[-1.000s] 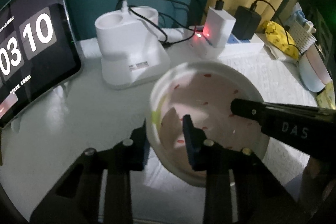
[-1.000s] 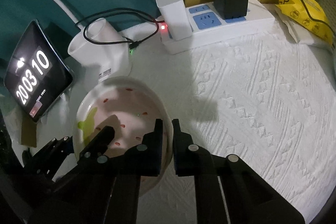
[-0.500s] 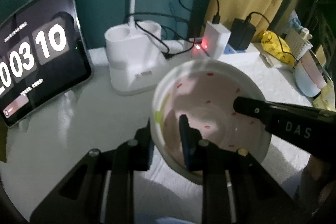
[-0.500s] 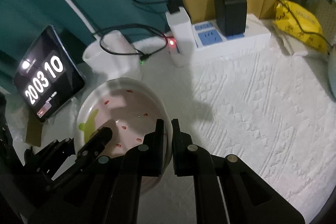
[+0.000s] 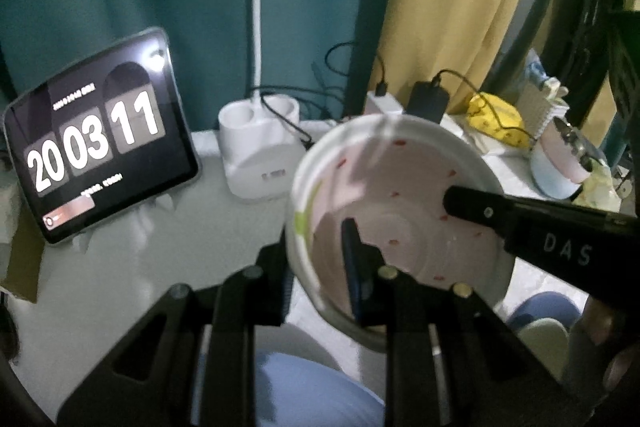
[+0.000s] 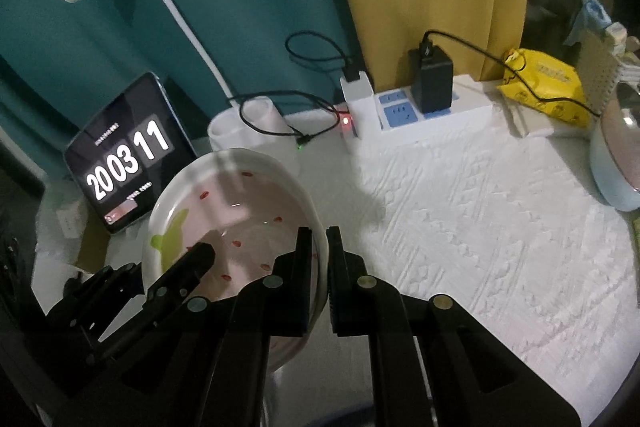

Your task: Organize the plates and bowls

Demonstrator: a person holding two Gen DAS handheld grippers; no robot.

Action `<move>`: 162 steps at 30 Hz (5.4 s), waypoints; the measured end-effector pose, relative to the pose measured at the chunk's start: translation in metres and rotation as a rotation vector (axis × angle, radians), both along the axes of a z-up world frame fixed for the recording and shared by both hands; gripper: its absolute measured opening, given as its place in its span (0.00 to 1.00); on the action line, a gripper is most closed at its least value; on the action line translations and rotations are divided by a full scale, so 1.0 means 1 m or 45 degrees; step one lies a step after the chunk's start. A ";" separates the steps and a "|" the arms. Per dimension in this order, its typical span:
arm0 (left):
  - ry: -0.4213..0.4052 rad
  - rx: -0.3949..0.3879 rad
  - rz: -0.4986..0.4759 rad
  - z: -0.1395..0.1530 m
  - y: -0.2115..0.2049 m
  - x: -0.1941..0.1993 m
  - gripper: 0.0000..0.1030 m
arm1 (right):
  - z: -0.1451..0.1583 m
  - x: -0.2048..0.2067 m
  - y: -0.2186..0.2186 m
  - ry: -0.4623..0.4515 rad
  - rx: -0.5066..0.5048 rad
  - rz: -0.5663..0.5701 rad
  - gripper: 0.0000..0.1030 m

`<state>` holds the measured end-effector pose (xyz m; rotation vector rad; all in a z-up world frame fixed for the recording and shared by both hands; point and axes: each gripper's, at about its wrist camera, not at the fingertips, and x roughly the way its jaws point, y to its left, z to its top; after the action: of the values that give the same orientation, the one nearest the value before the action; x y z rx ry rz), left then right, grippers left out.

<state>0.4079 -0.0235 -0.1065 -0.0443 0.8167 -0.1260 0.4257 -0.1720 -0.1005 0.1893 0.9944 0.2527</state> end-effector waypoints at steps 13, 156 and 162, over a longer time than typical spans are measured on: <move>-0.086 -0.019 -0.001 0.031 -0.011 -0.046 0.21 | 0.035 -0.048 -0.010 -0.078 0.002 -0.010 0.07; -0.020 0.018 -0.189 -0.035 -0.072 -0.153 0.12 | -0.043 -0.171 -0.134 -0.067 0.092 -0.227 0.08; -0.015 0.001 -0.190 -0.031 -0.070 -0.157 0.12 | -0.036 -0.175 -0.132 -0.079 0.072 -0.233 0.08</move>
<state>0.2512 -0.0938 -0.1380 0.0179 0.8081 -0.2668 0.2502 -0.3042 -0.1370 0.3201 0.9028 0.1186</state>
